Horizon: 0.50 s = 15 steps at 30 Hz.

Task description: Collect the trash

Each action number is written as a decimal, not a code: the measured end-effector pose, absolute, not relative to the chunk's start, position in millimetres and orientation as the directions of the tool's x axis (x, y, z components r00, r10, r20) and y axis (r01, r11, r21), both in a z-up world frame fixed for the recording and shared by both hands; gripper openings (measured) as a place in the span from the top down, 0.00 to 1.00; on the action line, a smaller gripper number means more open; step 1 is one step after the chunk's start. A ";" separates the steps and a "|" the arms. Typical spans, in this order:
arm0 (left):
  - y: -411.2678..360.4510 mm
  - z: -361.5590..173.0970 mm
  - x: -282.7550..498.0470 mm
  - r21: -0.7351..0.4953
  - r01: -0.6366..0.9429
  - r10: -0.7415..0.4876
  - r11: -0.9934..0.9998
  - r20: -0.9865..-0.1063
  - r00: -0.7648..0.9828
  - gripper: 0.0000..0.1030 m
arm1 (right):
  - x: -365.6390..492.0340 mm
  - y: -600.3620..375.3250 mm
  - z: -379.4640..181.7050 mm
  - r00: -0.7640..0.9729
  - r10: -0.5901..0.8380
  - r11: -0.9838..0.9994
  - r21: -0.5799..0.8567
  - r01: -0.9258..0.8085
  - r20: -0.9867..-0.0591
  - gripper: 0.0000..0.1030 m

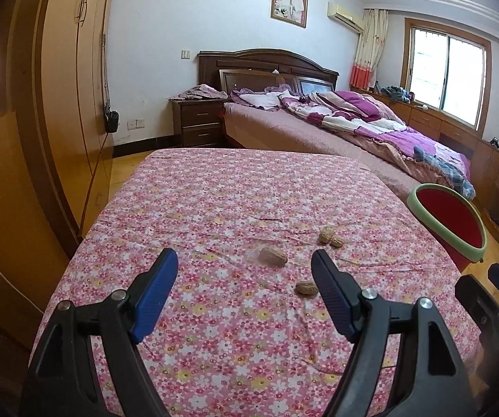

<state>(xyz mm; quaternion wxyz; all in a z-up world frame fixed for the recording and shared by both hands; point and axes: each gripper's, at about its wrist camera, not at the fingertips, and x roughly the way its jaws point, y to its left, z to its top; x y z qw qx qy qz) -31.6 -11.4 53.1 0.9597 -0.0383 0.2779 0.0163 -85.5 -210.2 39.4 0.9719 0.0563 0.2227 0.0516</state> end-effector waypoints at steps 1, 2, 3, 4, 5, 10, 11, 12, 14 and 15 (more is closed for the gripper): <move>-11.1 53.1 -31.5 -0.066 -0.052 0.008 0.996 -0.535 0.845 0.24 | -85.9 -210.7 39.4 0.896 0.125 0.988 0.133 -0.074 -0.426 0.04; -10.8 53.1 -31.4 -0.068 -0.051 0.007 0.996 -0.535 0.845 0.24 | -85.9 -211.0 39.8 0.896 0.125 0.988 0.134 -0.074 -0.426 0.04; -11.4 53.3 -31.9 -0.068 -0.051 0.007 0.996 -0.535 0.845 0.24 | -85.8 -211.3 39.7 0.896 0.124 0.988 0.134 -0.073 -0.426 0.04; -11.2 53.3 -32.0 -0.068 -0.052 0.007 0.996 -0.534 0.845 0.24 | -86.0 -211.4 39.6 0.896 0.124 0.988 0.134 -0.073 -0.426 0.04; -11.3 53.2 -32.0 -0.068 -0.052 0.008 0.996 -0.535 0.845 0.24 | -85.9 -211.4 39.7 0.896 0.125 0.988 0.134 -0.074 -0.426 0.04; -11.3 52.8 -31.8 -0.069 -0.050 0.005 0.996 -0.537 0.843 0.24 | -86.1 -211.7 39.5 0.895 0.125 0.988 0.133 -0.074 -0.427 0.04; -11.2 52.4 -31.8 -0.070 -0.050 0.004 0.996 -0.538 0.843 0.24 | -85.2 -210.9 39.6 0.895 0.124 0.988 0.133 -0.074 -0.428 0.04; -11.3 52.5 -31.8 -0.070 -0.050 0.004 0.996 -0.539 0.842 0.24 | -85.2 -211.3 39.5 0.895 0.124 0.988 0.133 -0.074 -0.428 0.04; -10.7 53.1 -31.8 -0.072 -0.050 0.004 0.996 -0.538 0.843 0.24 | -85.2 -211.2 39.5 0.895 0.124 0.988 0.135 -0.073 -0.428 0.04; -10.7 52.9 -31.6 -0.071 -0.050 0.004 0.996 -0.538 0.843 0.24 | -85.1 -210.8 39.2 0.895 0.124 0.988 0.135 -0.073 -0.428 0.04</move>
